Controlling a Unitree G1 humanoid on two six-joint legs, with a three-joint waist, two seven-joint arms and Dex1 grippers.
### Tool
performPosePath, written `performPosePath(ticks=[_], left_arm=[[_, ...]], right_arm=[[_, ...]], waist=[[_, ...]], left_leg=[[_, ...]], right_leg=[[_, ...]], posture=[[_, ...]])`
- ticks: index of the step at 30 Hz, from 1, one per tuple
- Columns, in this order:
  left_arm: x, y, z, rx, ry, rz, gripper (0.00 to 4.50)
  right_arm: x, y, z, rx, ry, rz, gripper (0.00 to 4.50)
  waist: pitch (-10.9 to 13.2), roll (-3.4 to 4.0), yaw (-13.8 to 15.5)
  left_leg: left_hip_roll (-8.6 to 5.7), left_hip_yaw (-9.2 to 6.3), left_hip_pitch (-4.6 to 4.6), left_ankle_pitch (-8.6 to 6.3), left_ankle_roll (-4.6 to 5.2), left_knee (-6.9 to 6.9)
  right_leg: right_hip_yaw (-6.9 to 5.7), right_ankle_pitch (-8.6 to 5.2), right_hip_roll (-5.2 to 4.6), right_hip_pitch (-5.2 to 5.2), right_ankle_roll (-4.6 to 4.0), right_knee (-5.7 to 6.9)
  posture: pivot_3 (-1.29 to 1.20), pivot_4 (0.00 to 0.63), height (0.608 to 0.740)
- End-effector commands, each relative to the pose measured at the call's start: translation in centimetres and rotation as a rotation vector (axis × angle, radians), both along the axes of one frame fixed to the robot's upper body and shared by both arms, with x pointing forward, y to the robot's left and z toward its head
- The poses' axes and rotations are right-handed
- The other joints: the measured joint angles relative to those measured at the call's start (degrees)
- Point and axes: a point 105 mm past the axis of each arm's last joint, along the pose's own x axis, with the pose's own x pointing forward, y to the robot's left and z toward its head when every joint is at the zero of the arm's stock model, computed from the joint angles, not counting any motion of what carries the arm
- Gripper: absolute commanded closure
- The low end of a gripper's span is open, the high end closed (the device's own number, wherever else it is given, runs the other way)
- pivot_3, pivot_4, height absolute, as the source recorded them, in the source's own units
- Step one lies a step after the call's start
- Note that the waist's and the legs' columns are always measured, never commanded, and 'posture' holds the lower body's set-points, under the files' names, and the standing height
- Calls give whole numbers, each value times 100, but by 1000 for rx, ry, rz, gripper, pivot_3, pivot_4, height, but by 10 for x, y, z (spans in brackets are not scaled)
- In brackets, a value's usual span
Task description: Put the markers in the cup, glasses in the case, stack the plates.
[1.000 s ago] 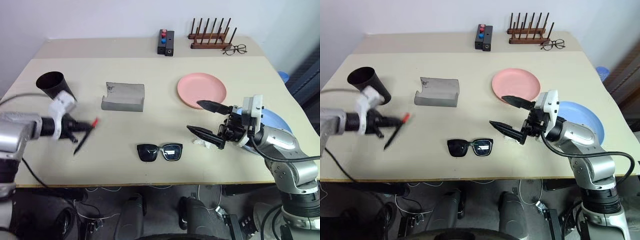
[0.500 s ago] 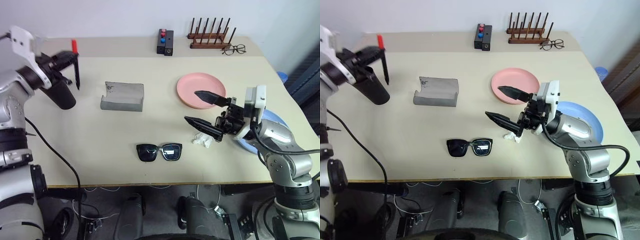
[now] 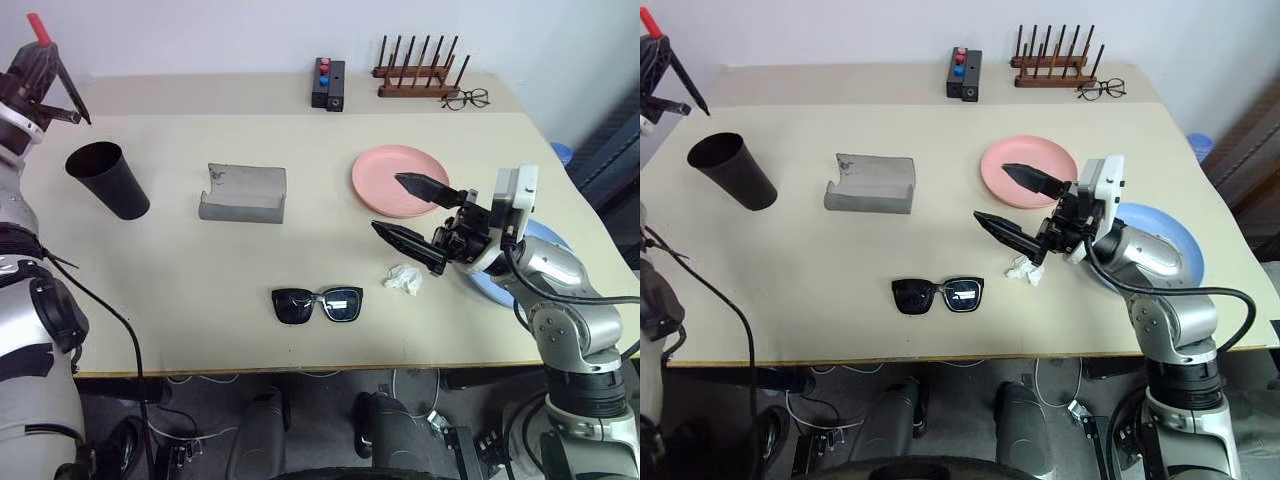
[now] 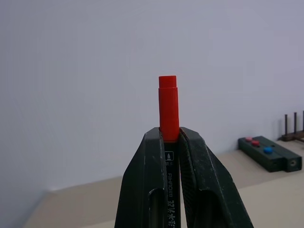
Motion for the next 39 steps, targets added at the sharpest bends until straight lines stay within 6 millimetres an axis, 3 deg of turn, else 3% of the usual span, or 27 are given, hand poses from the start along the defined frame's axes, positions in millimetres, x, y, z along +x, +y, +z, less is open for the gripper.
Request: performPosePath(ticks=[1, 13, 16, 22, 23, 32, 36, 39], left_arm=[[-11, 13, 5, -7, -59, 52, 4440], [-13, 19, -29, -69, -35, 51, 4440], [-13, 20, -34, -72, -27, 56, 3314], [-12, 15, -35, -62, -30, 30, 294], [-12, 14, -34, -61, -34, 23, 37], [-12, -1, -19, -53, -27, -131, 37], [-9, -24, -19, -16, 50, -301, 37], [-8, -55, -20, 15, 121, -485, 37]], right_arm=[[-5, -4, 10, -11, -55, -13, 170], [-4, -6, 11, -26, -56, -15, 170], [-4, -7, 12, -28, -57, -16, 170], [-5, -7, 11, -30, -57, -21, 170], [-4, -8, 11, -30, -58, -25, 170], [-4, -8, 10, -31, -57, -29, 170], [-2, -8, 11, -33, -59, -28, 170], [1, -8, 11, -36, -62, -28, 170]], waist=[[0, 0, -3], [-1, -4, -5], [-1, -5, -6], [-1, -5, -5], [-1, -5, -4], [-1, -5, -5], [-1, -5, -4], [-1, -5, -4]], left_leg=[[0, 0, 1, 0, 0, 0], [1, 0, 2, 0, 0, 0], [0, 0, 2, 0, 0, 0], [0, 0, 3, 0, 0, 0], [0, 0, 2, 0, 0, 0], [0, 0, 3, 0, 0, 0], [0, 0, 3, 0, 0, 1], [0, -1, 2, 0, 0, 1]], right_leg=[[0, 0, 0, 2, 0, 0], [0, 0, 0, 2, 0, 2], [0, 0, 0, 2, 0, 1], [0, 0, 0, 2, 0, 1], [0, 0, 0, 2, 0, 1], [0, 0, 0, 2, 0, 1], [0, 0, 0, 3, -1, 2], [0, 0, 0, 4, -1, 1]], posture=[[0, 150, 740], [0, 150, 740], [0, 150, 740], [0, 150, 740], [0, 150, 740], [0, 150, 740], [0, 150, 740], [0, 150, 740]])
